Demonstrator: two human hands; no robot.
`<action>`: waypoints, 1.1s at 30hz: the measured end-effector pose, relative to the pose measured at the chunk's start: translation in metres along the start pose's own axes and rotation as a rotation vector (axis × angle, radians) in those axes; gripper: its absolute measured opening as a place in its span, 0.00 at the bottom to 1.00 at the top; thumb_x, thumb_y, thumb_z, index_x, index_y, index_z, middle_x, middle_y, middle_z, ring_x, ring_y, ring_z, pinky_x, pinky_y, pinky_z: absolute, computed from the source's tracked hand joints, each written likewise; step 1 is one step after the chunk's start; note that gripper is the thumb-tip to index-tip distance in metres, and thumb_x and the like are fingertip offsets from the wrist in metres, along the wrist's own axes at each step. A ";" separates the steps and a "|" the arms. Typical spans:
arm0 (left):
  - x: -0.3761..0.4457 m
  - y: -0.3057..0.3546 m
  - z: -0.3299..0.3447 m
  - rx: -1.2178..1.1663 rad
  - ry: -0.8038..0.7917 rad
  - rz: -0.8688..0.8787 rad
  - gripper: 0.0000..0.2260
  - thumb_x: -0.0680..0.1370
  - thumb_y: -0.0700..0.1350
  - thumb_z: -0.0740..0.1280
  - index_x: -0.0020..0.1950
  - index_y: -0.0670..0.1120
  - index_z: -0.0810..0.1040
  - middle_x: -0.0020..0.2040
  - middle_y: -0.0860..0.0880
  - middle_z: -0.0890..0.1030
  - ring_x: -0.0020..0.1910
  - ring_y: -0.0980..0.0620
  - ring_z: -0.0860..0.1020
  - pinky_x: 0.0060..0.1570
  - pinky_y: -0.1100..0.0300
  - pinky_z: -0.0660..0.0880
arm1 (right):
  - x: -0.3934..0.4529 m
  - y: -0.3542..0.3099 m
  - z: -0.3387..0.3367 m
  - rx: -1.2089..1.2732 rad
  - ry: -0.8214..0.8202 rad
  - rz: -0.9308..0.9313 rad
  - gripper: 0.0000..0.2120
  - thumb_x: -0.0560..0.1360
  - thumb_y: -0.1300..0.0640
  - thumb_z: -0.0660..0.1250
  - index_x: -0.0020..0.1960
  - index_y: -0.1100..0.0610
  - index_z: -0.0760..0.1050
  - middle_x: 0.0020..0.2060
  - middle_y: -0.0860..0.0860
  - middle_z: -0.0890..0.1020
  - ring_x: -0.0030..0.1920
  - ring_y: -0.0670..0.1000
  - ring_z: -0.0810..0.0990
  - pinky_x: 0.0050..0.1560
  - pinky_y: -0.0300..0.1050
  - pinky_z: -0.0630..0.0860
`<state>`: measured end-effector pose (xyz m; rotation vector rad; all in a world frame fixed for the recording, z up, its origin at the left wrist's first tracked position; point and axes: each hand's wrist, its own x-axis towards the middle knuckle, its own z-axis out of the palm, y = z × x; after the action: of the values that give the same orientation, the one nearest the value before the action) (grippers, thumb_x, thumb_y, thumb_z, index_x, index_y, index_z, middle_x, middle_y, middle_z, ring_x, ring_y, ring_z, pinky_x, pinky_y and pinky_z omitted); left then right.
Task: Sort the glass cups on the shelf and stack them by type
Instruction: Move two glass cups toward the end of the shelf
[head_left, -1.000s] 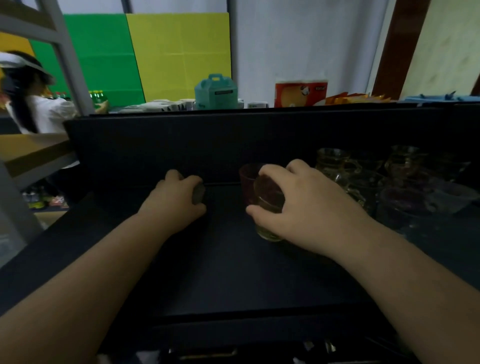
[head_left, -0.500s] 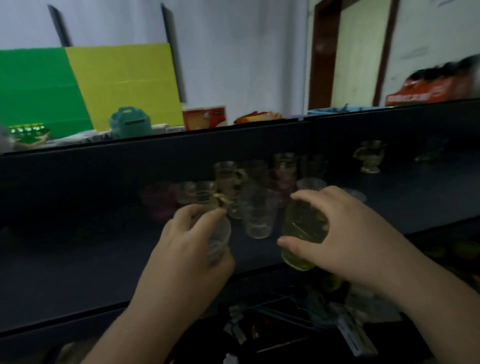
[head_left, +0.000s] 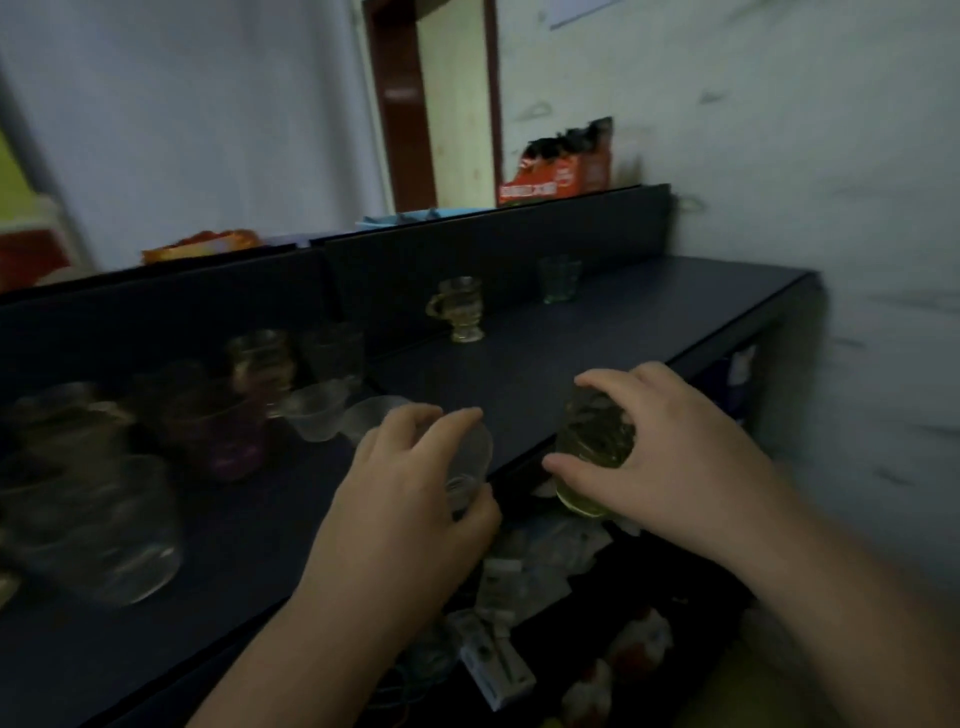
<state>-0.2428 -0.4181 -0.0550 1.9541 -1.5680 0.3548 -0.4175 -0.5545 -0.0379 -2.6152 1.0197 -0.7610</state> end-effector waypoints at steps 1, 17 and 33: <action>0.013 0.004 0.011 -0.019 0.000 0.016 0.27 0.75 0.56 0.65 0.73 0.62 0.62 0.68 0.59 0.63 0.65 0.56 0.64 0.55 0.61 0.70 | 0.003 0.011 -0.002 -0.019 0.018 0.022 0.38 0.65 0.25 0.65 0.71 0.37 0.65 0.56 0.41 0.69 0.57 0.45 0.73 0.52 0.44 0.75; 0.175 0.075 0.159 -0.118 -0.076 0.089 0.27 0.75 0.57 0.65 0.73 0.63 0.61 0.67 0.58 0.64 0.63 0.56 0.64 0.51 0.61 0.66 | 0.087 0.180 -0.041 -0.050 0.174 0.133 0.37 0.65 0.26 0.66 0.71 0.37 0.67 0.54 0.41 0.69 0.56 0.44 0.74 0.54 0.45 0.75; 0.312 0.137 0.255 0.084 0.045 -0.201 0.28 0.74 0.57 0.66 0.73 0.62 0.62 0.67 0.58 0.64 0.62 0.56 0.64 0.50 0.61 0.66 | 0.256 0.347 -0.069 0.049 0.081 -0.127 0.37 0.67 0.27 0.67 0.72 0.40 0.67 0.57 0.44 0.70 0.60 0.47 0.72 0.52 0.45 0.71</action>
<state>-0.3303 -0.8343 -0.0432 2.1313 -1.3343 0.3835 -0.4912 -0.9844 -0.0170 -2.6462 0.8498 -0.9154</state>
